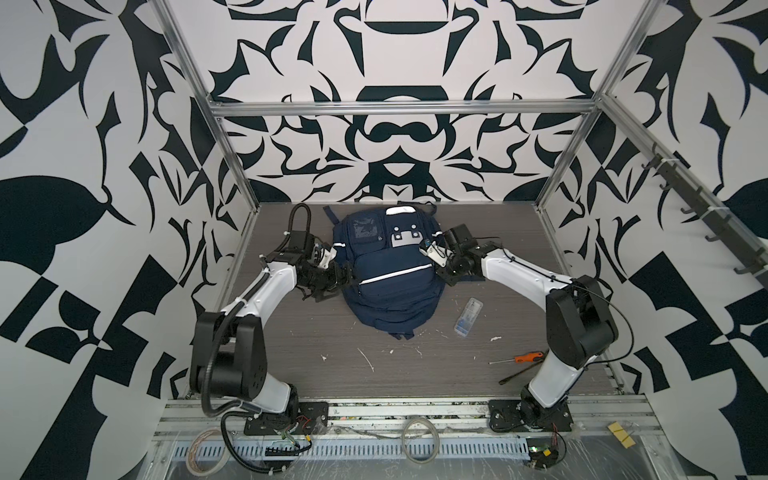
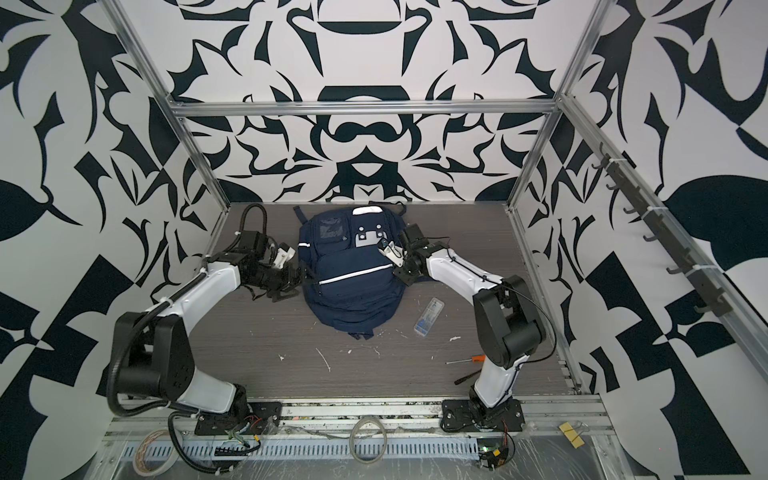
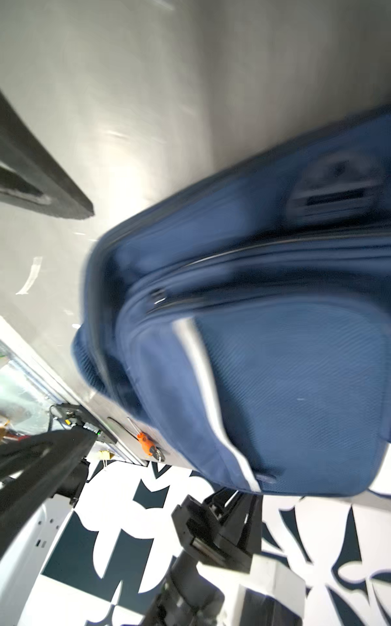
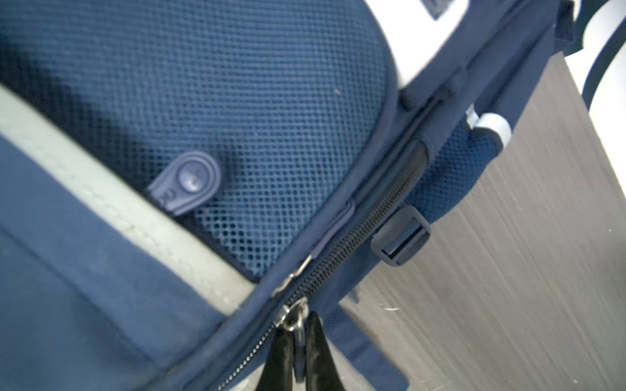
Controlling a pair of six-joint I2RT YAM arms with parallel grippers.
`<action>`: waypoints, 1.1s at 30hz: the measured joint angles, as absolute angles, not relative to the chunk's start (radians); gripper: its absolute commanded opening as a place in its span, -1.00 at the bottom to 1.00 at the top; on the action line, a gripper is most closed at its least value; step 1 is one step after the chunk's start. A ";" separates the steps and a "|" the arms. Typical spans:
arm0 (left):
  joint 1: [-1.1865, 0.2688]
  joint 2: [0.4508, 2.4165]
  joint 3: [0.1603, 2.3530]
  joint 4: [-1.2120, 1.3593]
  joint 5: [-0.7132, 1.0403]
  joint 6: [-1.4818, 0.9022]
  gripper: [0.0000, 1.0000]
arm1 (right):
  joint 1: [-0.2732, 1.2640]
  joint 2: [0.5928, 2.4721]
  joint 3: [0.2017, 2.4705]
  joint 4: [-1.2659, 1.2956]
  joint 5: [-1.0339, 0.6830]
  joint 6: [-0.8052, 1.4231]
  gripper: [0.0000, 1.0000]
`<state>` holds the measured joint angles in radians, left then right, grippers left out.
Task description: Pack the student bag
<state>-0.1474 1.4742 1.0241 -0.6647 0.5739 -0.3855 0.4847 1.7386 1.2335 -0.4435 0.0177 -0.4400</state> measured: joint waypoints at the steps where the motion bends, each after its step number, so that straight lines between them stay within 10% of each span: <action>1: -0.151 1.441 1.003 -0.682 0.559 -0.411 0.99 | 0.507 1.743 1.238 -0.450 0.030 -0.405 -1.00; 12: -0.218 1.366 0.667 -0.505 0.523 -0.730 0.90 | 0.587 1.753 1.243 -0.455 -0.005 -0.111 -1.00; 16: -0.219 1.447 0.663 -0.342 0.518 -0.792 -0.09 | 0.599 1.743 1.227 -0.452 -0.033 -0.094 -1.00; 22: -0.219 1.497 0.661 -0.211 0.517 -0.835 -1.00 | 0.626 1.644 1.116 -0.434 -0.095 -0.112 -1.00; 33: -0.217 1.481 0.660 -0.195 0.523 -0.760 -1.00 | 0.450 1.639 1.146 -0.460 -0.249 -0.173 -1.00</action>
<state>-0.2169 1.4807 0.6601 -0.1947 0.5232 -0.7601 0.4500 1.6386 1.1461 -0.4603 -0.2493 -0.1726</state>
